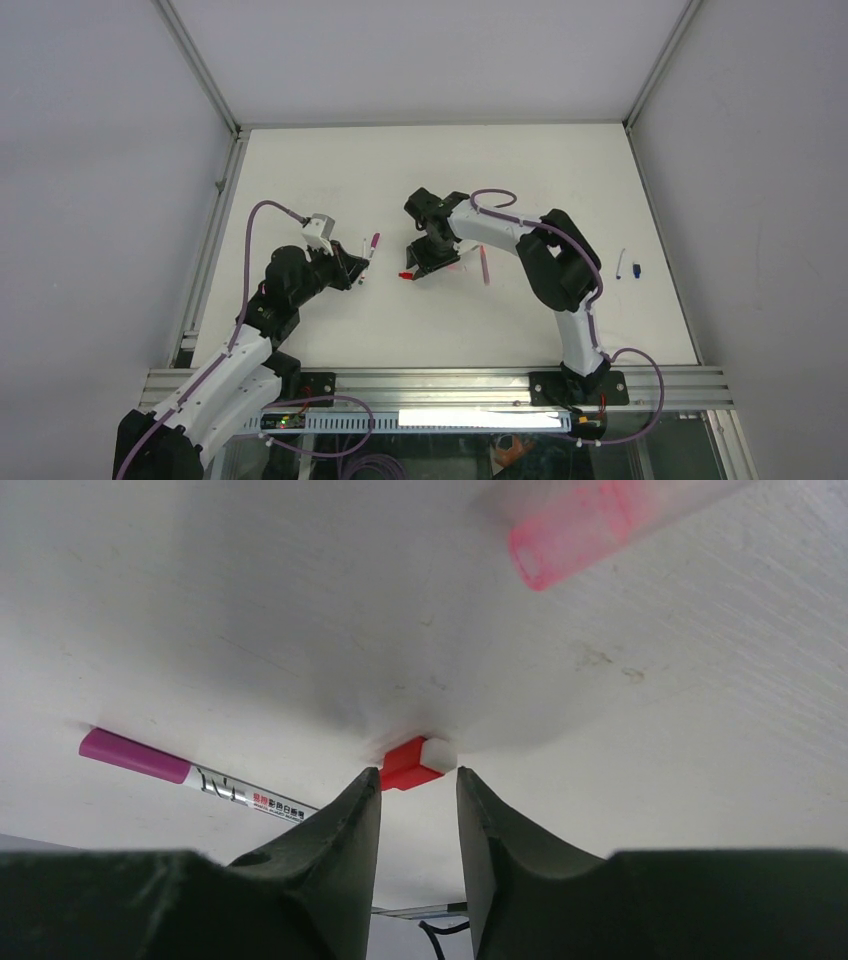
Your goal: Insert the pens into the pen caps
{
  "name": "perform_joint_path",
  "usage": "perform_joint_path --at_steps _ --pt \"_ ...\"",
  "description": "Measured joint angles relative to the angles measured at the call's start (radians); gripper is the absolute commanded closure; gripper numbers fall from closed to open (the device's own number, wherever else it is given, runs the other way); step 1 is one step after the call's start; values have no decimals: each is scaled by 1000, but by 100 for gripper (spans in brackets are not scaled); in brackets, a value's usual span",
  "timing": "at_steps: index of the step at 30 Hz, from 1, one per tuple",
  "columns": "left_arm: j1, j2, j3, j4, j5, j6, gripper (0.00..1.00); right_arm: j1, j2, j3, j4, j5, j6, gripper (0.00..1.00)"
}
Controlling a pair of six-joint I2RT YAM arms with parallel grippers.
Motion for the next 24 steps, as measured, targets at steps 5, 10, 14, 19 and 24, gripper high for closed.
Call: perform_joint_path --at_steps 5,10,14,19,24 --pt "0 11 0 0 0 1 100 -4 6 16 -2 0 -8 63" --pt "0 11 0 1 0 1 100 -4 13 32 -6 -1 -19 63" --pt "0 11 0 1 0 1 100 -2 13 36 -16 -1 -22 63" --pt "0 11 0 1 0 1 100 11 14 36 -23 -13 -21 65" --pt "0 11 0 1 1 1 100 27 24 36 -20 -27 -18 65"
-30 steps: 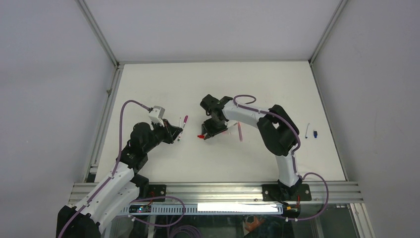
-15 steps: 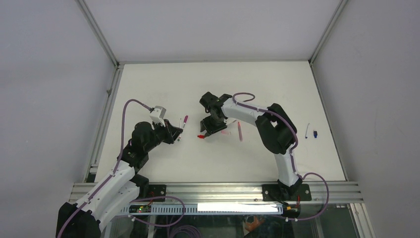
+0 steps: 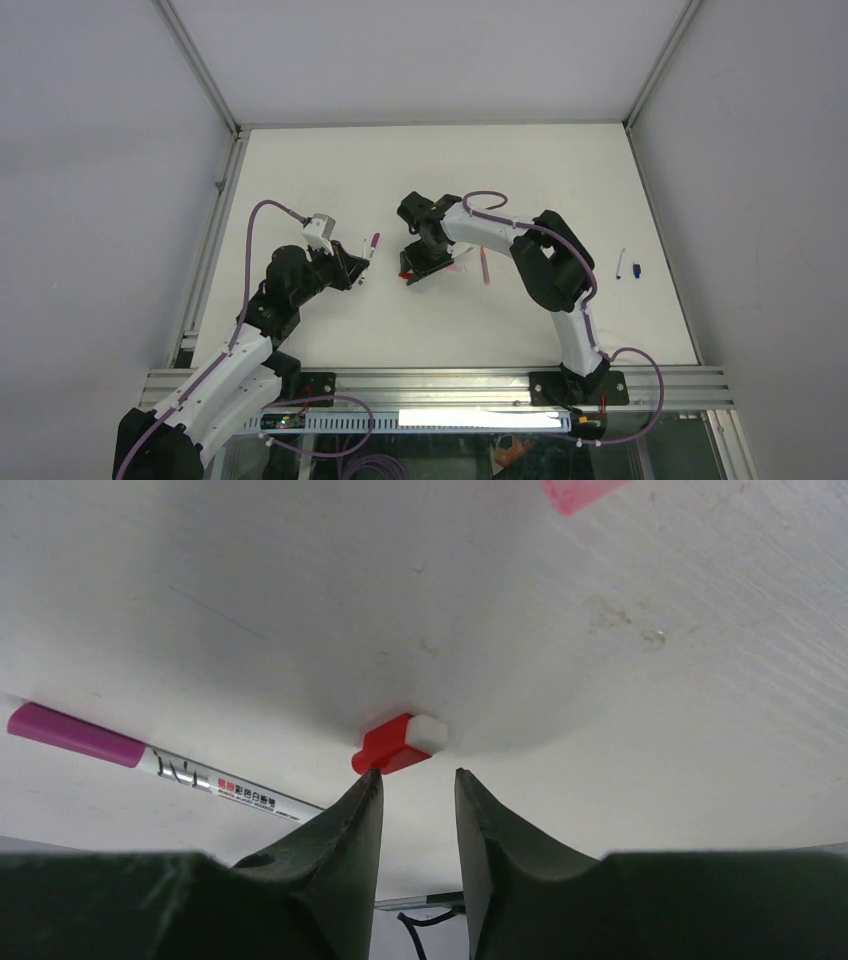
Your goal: Insert the pens into the pen caps
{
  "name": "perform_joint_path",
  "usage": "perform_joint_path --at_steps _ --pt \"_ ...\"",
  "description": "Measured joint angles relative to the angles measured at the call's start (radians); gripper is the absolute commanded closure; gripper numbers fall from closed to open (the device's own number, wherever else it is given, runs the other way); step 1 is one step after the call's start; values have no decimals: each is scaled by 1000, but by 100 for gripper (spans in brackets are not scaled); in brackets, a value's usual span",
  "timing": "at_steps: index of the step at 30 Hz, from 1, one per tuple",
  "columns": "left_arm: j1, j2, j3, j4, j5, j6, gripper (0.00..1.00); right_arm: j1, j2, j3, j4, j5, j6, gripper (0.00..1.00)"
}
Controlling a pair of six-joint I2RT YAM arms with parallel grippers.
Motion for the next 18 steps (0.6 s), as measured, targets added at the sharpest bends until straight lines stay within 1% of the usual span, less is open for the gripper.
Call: perform_joint_path --at_steps 18 --pt "0 3 0 1 0 0 100 -6 23 -1 61 -16 0 69"
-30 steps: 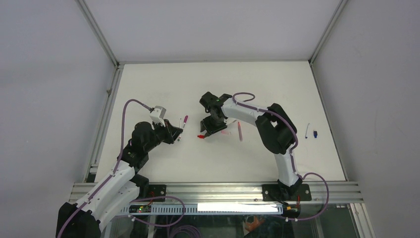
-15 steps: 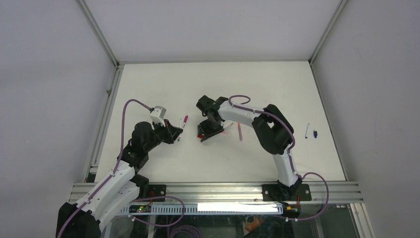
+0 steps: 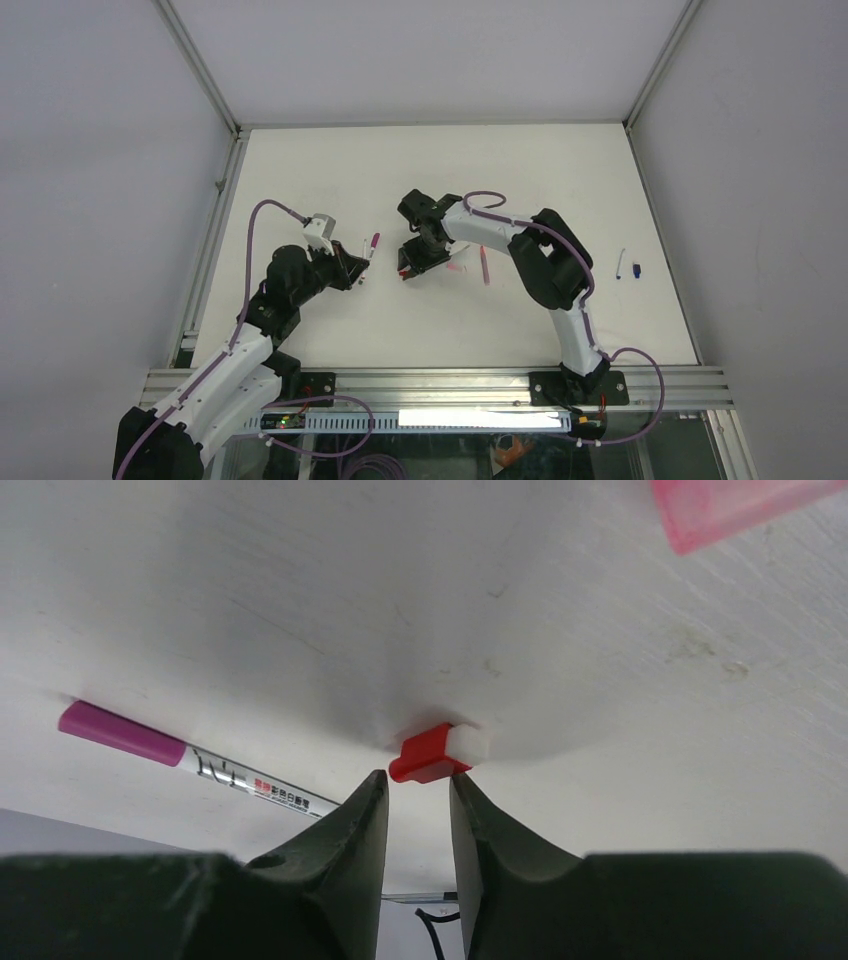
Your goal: Insert the pens into the pen caps
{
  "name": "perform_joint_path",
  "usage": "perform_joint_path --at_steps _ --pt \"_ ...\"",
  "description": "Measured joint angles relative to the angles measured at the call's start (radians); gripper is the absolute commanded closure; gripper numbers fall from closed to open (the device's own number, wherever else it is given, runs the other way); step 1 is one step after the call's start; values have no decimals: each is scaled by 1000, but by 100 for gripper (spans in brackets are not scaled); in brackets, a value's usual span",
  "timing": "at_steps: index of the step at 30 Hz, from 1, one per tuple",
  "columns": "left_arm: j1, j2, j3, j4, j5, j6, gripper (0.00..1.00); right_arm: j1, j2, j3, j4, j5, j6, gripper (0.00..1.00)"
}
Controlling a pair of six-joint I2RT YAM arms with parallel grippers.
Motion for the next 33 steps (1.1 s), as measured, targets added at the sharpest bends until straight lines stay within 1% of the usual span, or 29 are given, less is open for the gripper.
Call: perform_joint_path --at_steps 10,28,33 --pt "0 20 0 3 0 0 100 -23 0 -1 53 3 -35 69" --pt "0 45 0 8 0 0 100 -27 0 -31 58 3 -42 69" --pt "0 55 0 8 1 0 100 -31 0 -33 58 1 -42 68"
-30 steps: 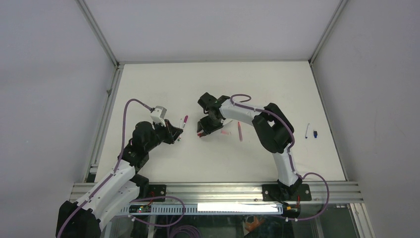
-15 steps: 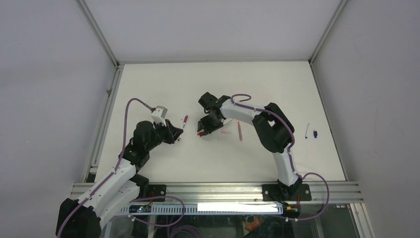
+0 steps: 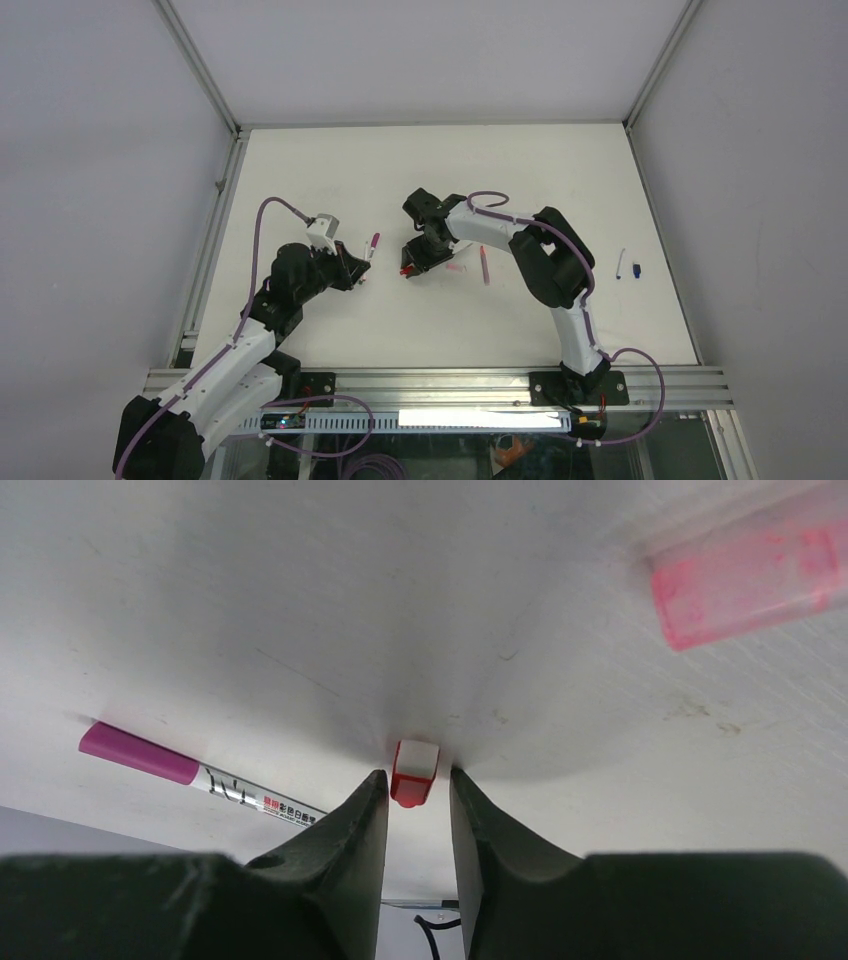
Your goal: Insert the pens into the pen caps
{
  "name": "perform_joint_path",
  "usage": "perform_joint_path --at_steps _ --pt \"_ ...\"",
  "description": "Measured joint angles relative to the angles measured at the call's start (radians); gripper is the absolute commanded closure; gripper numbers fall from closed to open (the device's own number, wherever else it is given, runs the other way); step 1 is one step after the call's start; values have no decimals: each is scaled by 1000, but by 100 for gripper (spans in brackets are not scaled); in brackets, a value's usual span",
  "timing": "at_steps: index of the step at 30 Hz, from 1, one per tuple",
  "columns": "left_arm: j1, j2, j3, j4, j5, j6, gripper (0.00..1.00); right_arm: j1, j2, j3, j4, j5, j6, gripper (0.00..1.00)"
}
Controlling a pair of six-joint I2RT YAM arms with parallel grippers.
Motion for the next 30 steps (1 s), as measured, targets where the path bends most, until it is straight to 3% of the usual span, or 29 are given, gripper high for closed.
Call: perform_joint_path --at_steps 11,18,26,30 --pt "0 15 0 3 0 0 100 -4 4 5 -19 -4 -10 71" --pt "0 24 0 7 0 1 100 -5 13 19 -47 -10 -26 90" --pt "0 24 0 8 0 2 100 -5 15 22 -49 -17 -39 100" --pt "0 26 0 8 0 4 100 -5 15 22 -47 -18 -51 100"
